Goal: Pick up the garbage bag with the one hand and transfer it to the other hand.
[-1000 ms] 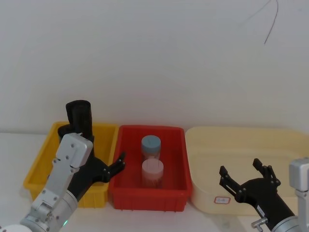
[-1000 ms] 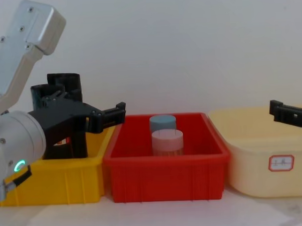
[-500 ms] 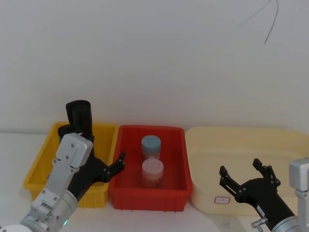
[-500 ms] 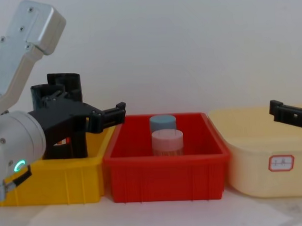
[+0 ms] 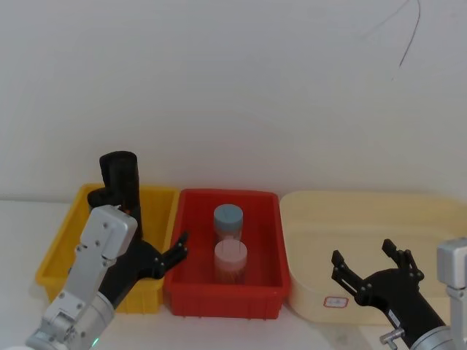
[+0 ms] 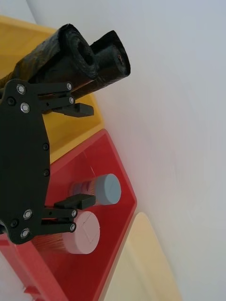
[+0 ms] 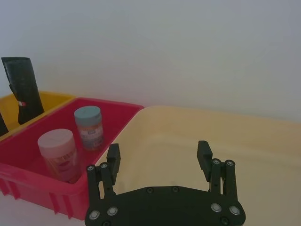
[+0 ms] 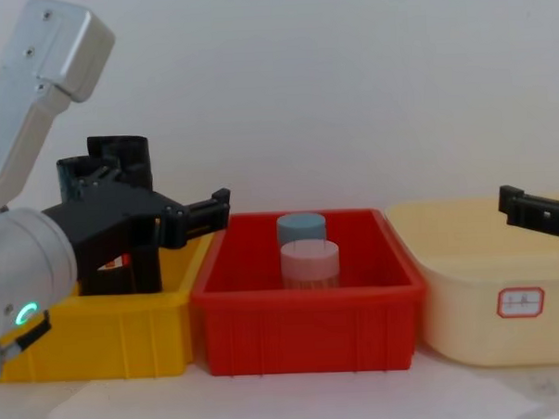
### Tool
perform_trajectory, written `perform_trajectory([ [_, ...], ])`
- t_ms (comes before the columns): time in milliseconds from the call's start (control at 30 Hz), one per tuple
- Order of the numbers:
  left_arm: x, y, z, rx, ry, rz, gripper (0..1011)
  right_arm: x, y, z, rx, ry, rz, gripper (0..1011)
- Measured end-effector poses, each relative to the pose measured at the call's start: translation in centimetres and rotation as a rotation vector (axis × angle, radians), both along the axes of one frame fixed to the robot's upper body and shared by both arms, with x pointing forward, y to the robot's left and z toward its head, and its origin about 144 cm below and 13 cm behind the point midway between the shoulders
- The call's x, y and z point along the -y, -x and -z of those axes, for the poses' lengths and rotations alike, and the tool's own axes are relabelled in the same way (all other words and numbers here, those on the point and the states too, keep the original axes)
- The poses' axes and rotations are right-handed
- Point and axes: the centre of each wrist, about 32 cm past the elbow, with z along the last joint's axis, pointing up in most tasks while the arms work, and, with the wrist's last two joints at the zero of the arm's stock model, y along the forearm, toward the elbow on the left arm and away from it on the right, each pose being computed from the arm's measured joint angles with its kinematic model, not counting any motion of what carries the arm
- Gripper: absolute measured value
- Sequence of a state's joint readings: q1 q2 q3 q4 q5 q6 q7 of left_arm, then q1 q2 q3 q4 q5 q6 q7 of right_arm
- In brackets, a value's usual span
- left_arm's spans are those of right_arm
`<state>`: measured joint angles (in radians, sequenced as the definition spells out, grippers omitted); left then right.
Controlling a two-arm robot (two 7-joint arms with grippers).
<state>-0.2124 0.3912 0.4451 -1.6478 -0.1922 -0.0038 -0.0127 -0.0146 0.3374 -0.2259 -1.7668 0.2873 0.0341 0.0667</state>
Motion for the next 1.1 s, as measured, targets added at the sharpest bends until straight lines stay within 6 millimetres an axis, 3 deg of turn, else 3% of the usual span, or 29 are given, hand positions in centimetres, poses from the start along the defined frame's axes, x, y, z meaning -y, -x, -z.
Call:
perform_trajectory([
  [333, -0.9, 1.4, 0.3, -0.005, 0.005, -0.007, 1001, 0.0, 0.0, 0.0, 0.0, 0.0, 0.0, 998],
  [700, -3.2, 3.2, 0.3, -0.016, 0.03, -0.079, 1001, 0.0, 0.0, 0.0, 0.0, 0.0, 0.0, 998],
  [1100, -5.2, 3.8, -0.2, -0.036, 0.066, -0.159, 1001, 0.0, 0.0, 0.0, 0.0, 0.0, 0.0, 998],
])
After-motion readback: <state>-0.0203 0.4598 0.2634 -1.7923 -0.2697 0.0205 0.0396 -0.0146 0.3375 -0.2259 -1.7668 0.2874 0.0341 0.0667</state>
